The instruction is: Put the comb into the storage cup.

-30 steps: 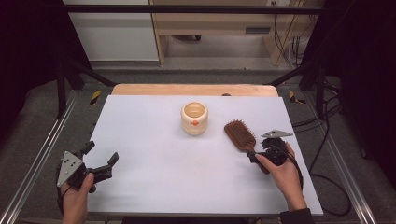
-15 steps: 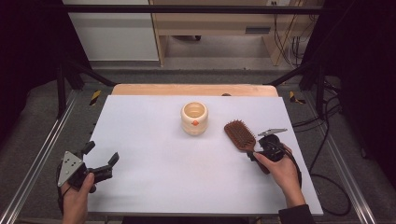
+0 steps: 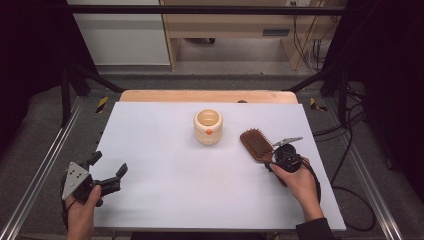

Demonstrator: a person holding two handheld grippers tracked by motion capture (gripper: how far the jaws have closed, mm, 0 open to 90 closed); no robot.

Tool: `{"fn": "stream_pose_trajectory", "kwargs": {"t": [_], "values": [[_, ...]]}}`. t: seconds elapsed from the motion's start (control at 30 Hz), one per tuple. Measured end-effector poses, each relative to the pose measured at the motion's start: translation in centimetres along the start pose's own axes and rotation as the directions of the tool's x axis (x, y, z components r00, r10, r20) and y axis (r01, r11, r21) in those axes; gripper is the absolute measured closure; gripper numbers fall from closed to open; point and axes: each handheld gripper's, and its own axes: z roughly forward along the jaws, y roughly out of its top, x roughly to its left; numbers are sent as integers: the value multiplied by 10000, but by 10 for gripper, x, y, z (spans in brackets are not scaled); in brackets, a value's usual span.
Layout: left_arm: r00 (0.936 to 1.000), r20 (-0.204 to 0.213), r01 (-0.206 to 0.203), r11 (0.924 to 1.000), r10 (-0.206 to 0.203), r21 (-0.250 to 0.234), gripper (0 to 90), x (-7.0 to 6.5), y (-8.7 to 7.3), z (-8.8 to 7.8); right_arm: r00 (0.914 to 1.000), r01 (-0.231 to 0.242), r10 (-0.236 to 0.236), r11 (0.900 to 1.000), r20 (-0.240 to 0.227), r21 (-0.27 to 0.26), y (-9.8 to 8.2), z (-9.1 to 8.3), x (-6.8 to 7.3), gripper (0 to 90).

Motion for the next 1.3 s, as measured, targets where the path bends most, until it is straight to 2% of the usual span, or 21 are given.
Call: {"fn": "stream_pose_trajectory", "kwargs": {"t": [0.67,1.03,1.3], "values": [[10000,16,-35,10000,35,12,29,-1,0,0,9999,157,-156,9994,-45,295,0,6,1,591],[10000,5,-55,10000,55,30,29,-1,0,0,9999,146,-148,9977,25,667,3,6,2,619],[10000,6,-65,10000,65,71,29,-2,0,1,9997,183,-197,9954,137,942,6,7,3,682]]}}
